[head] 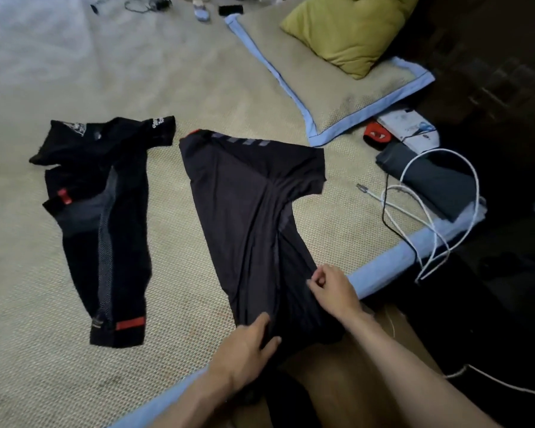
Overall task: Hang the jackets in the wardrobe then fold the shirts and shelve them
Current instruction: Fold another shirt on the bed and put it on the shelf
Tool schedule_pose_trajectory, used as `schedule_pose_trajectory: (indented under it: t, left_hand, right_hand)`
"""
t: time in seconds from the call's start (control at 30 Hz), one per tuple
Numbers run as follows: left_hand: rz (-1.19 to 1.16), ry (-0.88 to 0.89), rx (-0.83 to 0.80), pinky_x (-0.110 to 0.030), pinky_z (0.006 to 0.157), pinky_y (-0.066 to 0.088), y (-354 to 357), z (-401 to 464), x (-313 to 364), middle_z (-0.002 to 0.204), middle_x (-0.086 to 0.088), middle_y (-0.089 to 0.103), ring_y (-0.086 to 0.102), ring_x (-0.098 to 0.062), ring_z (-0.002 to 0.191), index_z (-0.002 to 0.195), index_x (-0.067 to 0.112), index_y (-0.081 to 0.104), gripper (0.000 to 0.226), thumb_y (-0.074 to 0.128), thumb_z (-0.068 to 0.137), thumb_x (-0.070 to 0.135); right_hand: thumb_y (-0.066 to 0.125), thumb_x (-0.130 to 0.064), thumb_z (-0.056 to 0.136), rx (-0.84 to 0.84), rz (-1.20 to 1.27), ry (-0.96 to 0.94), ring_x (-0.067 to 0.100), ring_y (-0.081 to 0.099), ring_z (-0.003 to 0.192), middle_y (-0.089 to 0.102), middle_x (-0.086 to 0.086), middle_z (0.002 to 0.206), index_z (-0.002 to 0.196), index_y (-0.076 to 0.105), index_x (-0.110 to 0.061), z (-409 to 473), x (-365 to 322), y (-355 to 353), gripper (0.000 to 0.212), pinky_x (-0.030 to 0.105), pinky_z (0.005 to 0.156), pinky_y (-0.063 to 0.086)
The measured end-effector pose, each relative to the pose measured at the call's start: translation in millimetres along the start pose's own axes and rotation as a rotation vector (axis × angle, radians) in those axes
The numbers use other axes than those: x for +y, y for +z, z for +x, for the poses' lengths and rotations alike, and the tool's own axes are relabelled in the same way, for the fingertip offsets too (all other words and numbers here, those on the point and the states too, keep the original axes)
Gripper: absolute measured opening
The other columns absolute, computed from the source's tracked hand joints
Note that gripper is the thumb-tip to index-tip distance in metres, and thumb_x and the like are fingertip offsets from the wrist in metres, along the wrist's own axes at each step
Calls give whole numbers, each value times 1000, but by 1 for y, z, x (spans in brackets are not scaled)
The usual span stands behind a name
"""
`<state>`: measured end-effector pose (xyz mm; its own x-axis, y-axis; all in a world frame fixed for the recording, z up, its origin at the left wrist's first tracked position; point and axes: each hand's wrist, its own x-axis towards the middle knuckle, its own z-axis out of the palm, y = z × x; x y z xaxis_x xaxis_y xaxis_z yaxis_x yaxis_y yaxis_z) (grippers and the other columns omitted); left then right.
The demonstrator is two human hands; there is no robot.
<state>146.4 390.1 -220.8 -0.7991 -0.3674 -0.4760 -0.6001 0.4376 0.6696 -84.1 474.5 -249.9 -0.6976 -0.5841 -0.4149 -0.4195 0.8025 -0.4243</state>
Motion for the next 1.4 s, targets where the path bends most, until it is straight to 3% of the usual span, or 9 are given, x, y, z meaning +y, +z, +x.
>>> schedule_pose_trajectory:
  t: [0.1, 0.17, 0.37, 0.57, 0.77, 0.9, 1.13, 1.27, 1.4]
  left_hand:
    - [-74, 45, -22, -42, 79, 50, 25, 15, 32, 95, -10, 69, 64, -31, 91, 97, 25, 36, 21, 51, 99, 39]
    - [-119, 64, -76, -39, 82, 50, 42, 27, 48, 104, -9, 69, 65, -28, 97, 101, 25, 40, 15, 52, 99, 33]
    - [-112, 36, -266, -33, 86, 48, 65, 55, 69, 115, -3, 68, 63, -18, 101, 110, 23, 50, 16, 56, 98, 32]
    - [-116, -49, -524, -37, 85, 55, 66, 66, 75, 108, -7, 73, 70, -24, 96, 110, 12, 61, 26, 56, 99, 35]
    - [37, -73, -770, -25, 95, 43, 56, 84, 78, 139, 1, 61, 58, -19, 127, 126, 36, 62, 33, 62, 93, 38]
    - [20, -144, -598, -28, 60, 55, 18, 118, 66, 110, -6, 75, 76, -24, 86, 127, 29, 60, 35, 58, 92, 22]
    - [146, -213, 37, -38, 81, 58, -84, 200, 30, 94, 9, 71, 70, -18, 86, 96, 34, 59, 18, 51, 80, 33]
    - [303, -192, 287, -40, 81, 52, -121, 242, 17, 112, 4, 56, 61, -23, 102, 107, 24, 53, 21, 55, 86, 24]
    - [532, -81, 475, -43, 99, 48, -138, 284, 1, 145, 0, 49, 55, -24, 126, 134, 21, 53, 52, 54, 83, 30]
  right_hand:
    - [65, -59, 89, -428, 662, 293, 16, 72, 76, 76, -5, 82, 96, 70, -21, -17, -14, -2, 39, 40, 81, 59]
    - [71, -62, 80, -549, 731, 271, 15, 73, 99, 79, -9, 104, 116, 72, -25, -21, -7, 4, 52, 41, 95, 56]
    - [76, -26, 85, -326, 720, 223, 17, 73, 102, 76, 1, 109, 113, 66, -17, -17, 29, 6, 32, 42, 99, 56]
    - [69, -23, 96, -162, 809, 160, 8, 71, 79, 76, 3, 94, 99, 69, -19, -17, 52, -4, 5, 18, 57, 50]
    - [59, -27, 101, 18, 384, 166, 5, 68, 79, 72, -11, 82, 96, 73, -24, 0, 76, 8, 15, 39, 80, 59]
    - [80, -48, 77, -161, 334, 119, 4, 64, 78, 66, -6, 83, 102, 58, -37, 7, 81, 1, 34, 25, 70, 52]
    - [72, -17, 73, -457, 101, 112, 7, 66, 77, 70, -5, 81, 91, 55, -31, 49, 81, -28, 29, 31, 76, 57]
    - [79, -34, 73, -339, 632, 304, 16, 76, 85, 79, -4, 84, 104, 69, -24, 126, 30, -42, 34, 38, 87, 61]
    - [72, -22, 93, -379, 1420, 448, 25, 65, 120, 69, 13, 123, 128, 59, 0, 210, -34, -56, 43, 36, 106, 49]
